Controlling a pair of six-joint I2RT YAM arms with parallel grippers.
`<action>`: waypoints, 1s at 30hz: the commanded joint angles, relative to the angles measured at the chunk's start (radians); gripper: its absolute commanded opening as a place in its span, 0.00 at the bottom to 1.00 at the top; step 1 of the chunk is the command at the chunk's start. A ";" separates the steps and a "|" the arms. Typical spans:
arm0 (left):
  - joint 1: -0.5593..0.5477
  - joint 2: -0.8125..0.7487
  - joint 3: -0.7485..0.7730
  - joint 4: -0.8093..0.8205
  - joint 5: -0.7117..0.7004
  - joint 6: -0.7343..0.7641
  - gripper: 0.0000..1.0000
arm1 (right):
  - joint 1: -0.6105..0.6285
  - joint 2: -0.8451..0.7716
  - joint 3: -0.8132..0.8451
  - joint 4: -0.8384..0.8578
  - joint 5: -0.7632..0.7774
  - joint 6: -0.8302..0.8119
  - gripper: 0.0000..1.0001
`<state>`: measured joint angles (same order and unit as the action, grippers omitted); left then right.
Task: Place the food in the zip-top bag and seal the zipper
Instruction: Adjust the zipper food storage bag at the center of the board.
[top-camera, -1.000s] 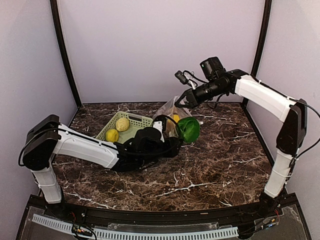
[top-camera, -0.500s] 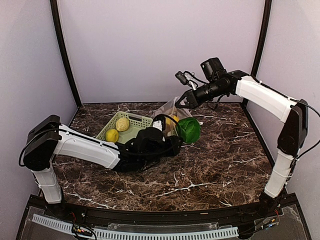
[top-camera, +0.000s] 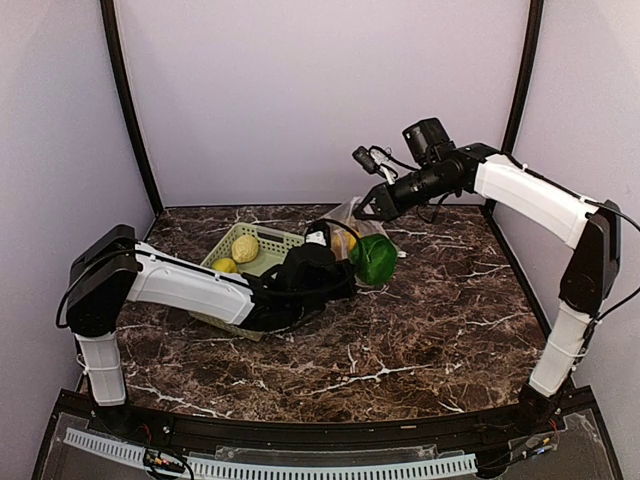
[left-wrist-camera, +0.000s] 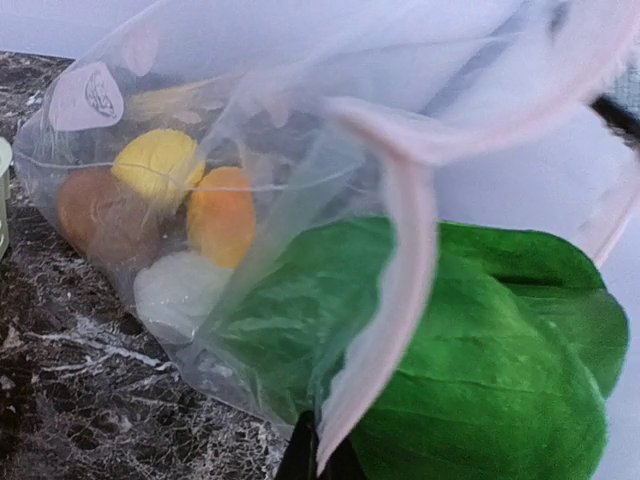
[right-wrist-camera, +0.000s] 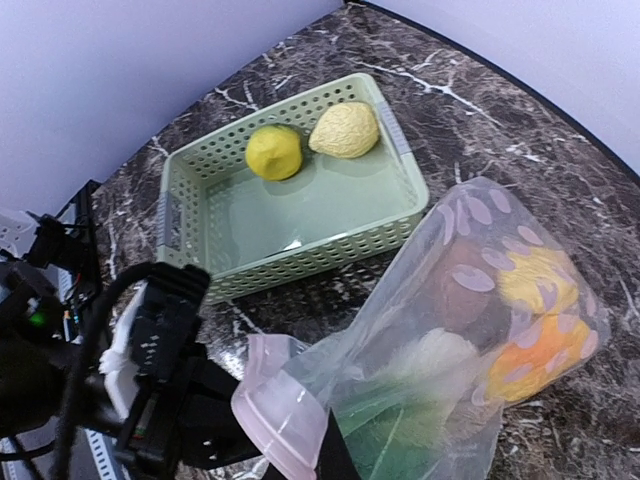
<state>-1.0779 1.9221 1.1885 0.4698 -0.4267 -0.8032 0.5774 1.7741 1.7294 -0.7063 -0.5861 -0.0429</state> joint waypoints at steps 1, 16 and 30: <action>0.008 -0.058 0.111 -0.057 0.066 0.098 0.01 | -0.007 -0.033 0.090 -0.014 0.257 -0.069 0.00; 0.120 -0.042 0.349 -0.373 0.242 0.189 0.01 | -0.174 -0.076 0.132 -0.161 0.070 -0.104 0.04; 0.107 -0.040 0.430 -0.266 0.314 0.188 0.01 | -0.183 -0.189 0.158 -0.098 0.174 -0.107 0.00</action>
<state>-0.9627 1.9919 1.6310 0.1158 -0.1158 -0.6067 0.3996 1.6024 1.8690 -0.8761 -0.4496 -0.1520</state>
